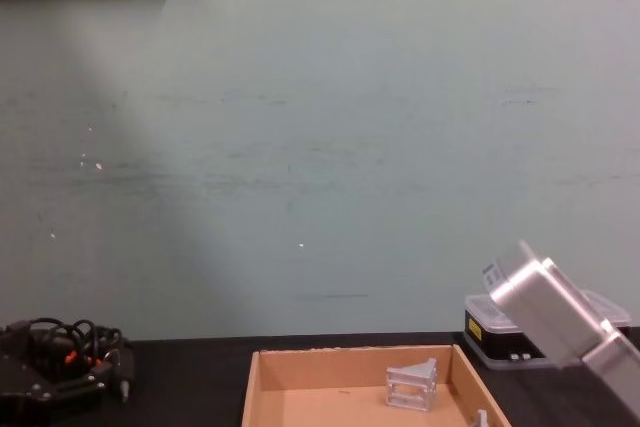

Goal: Use one hand to pick up the angle iron from the table and place it into the box.

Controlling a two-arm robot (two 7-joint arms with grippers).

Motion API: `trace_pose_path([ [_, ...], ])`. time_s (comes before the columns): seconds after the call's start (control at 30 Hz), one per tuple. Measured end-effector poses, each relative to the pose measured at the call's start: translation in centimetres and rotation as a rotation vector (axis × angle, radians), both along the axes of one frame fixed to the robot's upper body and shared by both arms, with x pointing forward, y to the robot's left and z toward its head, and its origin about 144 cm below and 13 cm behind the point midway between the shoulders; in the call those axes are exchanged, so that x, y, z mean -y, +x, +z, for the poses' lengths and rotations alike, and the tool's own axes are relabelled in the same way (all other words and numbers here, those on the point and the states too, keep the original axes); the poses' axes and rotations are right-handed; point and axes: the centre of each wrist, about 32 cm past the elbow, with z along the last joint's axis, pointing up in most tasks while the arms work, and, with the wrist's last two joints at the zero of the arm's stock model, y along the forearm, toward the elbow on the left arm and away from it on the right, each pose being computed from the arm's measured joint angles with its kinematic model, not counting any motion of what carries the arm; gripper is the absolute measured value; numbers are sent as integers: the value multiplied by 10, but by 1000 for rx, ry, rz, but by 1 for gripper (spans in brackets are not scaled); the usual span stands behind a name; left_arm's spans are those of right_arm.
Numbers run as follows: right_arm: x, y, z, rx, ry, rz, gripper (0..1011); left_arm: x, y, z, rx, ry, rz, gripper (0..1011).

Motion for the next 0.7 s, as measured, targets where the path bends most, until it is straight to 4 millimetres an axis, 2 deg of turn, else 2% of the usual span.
trace_pose_path([
  [0.23,1,1,12,11,39,-6,452,0,0,0,0,0,0,1000],
  [0.43,3,7,37,64,108,-35,453,0,0,0,0,0,0,1000],
  [0.53,6,12,50,113,144,-107,453,0,0,0,0,0,0,1000],
  [0.7,8,19,60,167,163,-215,453,0,0,0,0,0,0,1000],
])
